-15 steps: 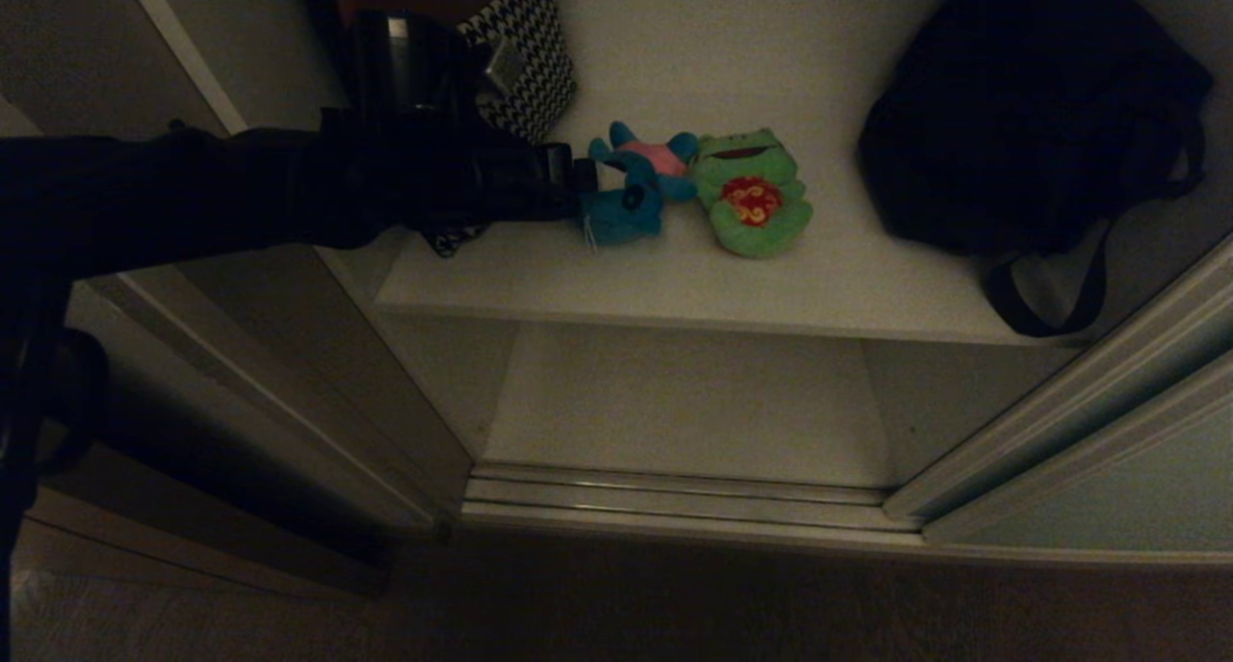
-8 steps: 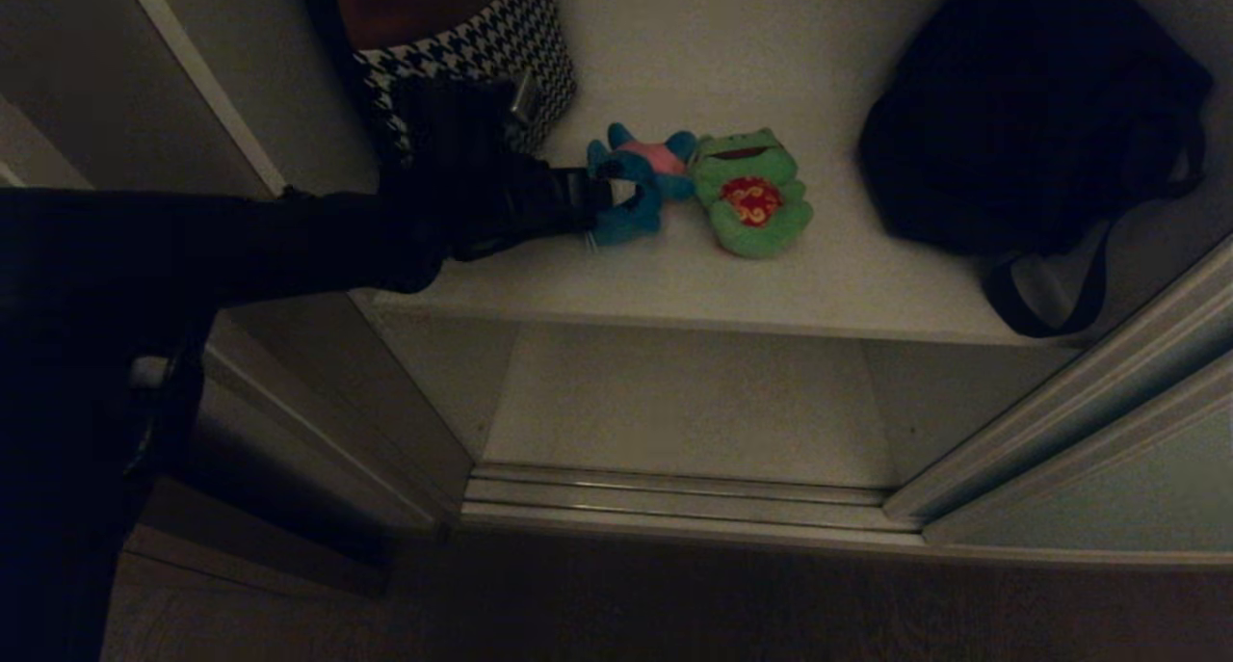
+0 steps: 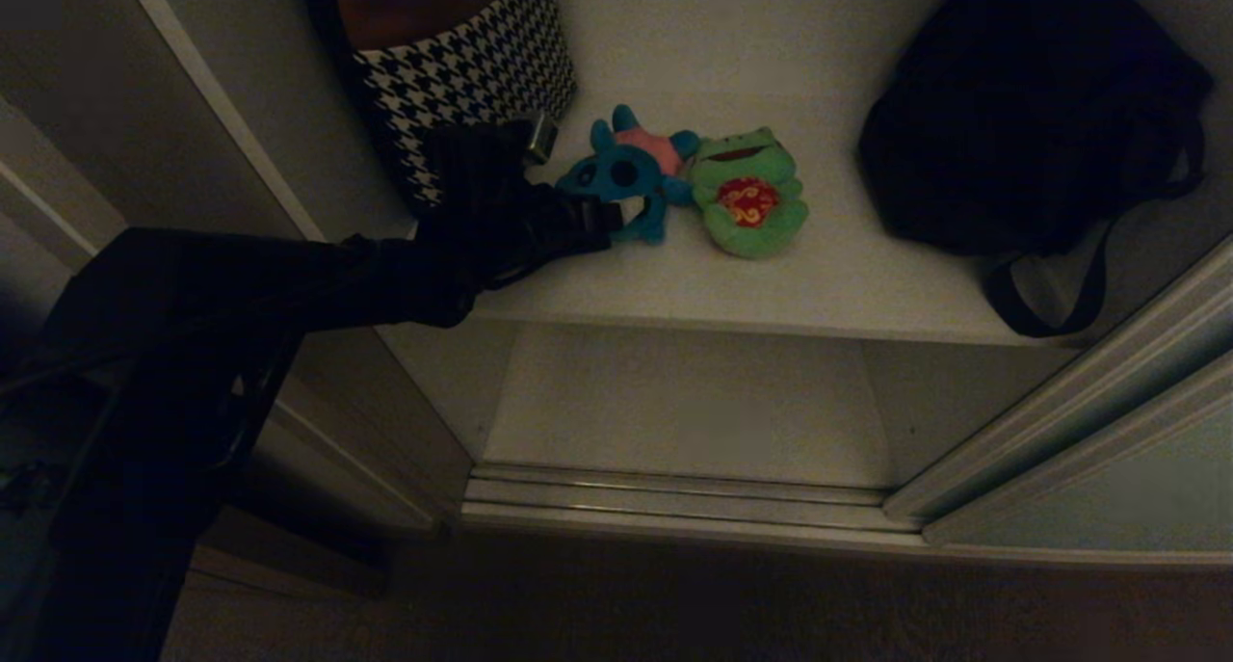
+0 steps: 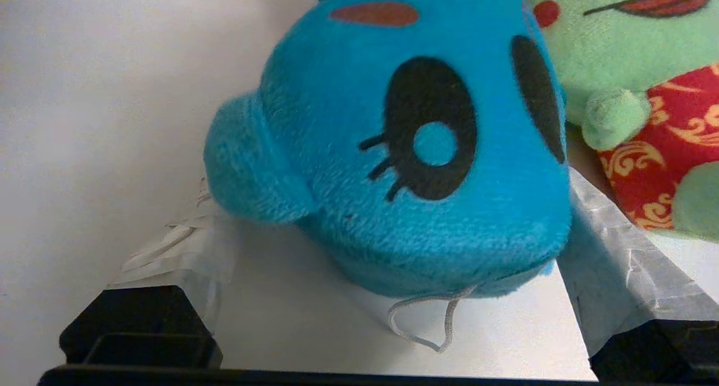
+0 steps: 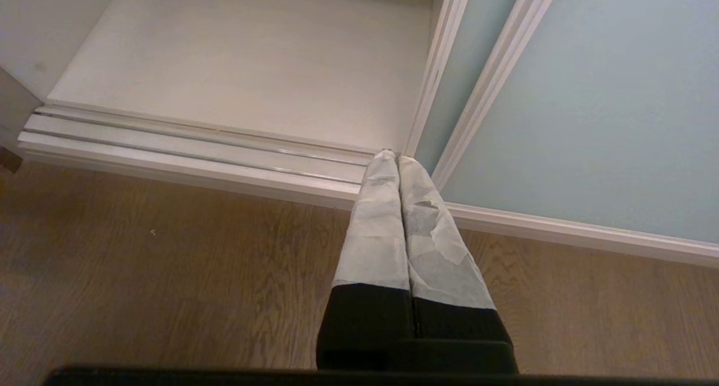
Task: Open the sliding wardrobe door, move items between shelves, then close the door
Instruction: Place the blue doll on the lower shelf
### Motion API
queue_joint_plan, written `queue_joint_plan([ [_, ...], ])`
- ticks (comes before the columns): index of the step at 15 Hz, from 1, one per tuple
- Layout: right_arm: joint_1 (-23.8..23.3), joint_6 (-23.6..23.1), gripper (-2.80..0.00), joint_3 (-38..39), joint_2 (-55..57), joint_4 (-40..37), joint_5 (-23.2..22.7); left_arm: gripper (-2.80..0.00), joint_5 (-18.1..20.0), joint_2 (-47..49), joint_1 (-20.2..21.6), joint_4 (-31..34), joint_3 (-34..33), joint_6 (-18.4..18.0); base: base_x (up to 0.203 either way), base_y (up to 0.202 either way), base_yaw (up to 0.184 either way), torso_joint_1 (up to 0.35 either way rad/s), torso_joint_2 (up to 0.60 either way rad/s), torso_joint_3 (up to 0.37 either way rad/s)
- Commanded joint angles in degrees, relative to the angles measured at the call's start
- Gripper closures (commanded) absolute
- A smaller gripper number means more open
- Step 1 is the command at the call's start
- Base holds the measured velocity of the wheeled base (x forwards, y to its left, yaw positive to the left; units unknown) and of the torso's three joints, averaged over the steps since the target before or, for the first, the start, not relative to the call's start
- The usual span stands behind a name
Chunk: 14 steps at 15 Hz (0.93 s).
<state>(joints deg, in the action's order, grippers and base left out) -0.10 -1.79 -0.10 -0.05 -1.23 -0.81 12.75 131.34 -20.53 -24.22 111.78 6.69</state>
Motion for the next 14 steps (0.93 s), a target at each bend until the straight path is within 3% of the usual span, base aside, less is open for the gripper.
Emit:
queue_joint_plan([
  [1, 0.01, -0.05, 0.0, 0.06, -0.04, -0.02, 0.0, -2.8, 0.08, 0.23, -0.04, 0.23, 0.02, 0.25, 0.0, 0.0, 0.0, 0.0, 0.0, 0.0],
  [2, 0.01, -0.05, 0.0, 0.01, -0.04, 0.0, 0.02, 0.0, 0.08, 0.23, -0.04, 0.09, 0.02, 0.43, 0.0, 0.0, 0.0, 0.0, 0.0, 0.0],
  [14, 0.01, 0.01, 0.0, 0.03, -0.04, 0.0, 0.02, 0.0, 0.0, -4.35, -0.04, 0.5, -0.23, 1.52, 0.0, 0.0, 0.0, 0.0, 0.0, 0.0],
])
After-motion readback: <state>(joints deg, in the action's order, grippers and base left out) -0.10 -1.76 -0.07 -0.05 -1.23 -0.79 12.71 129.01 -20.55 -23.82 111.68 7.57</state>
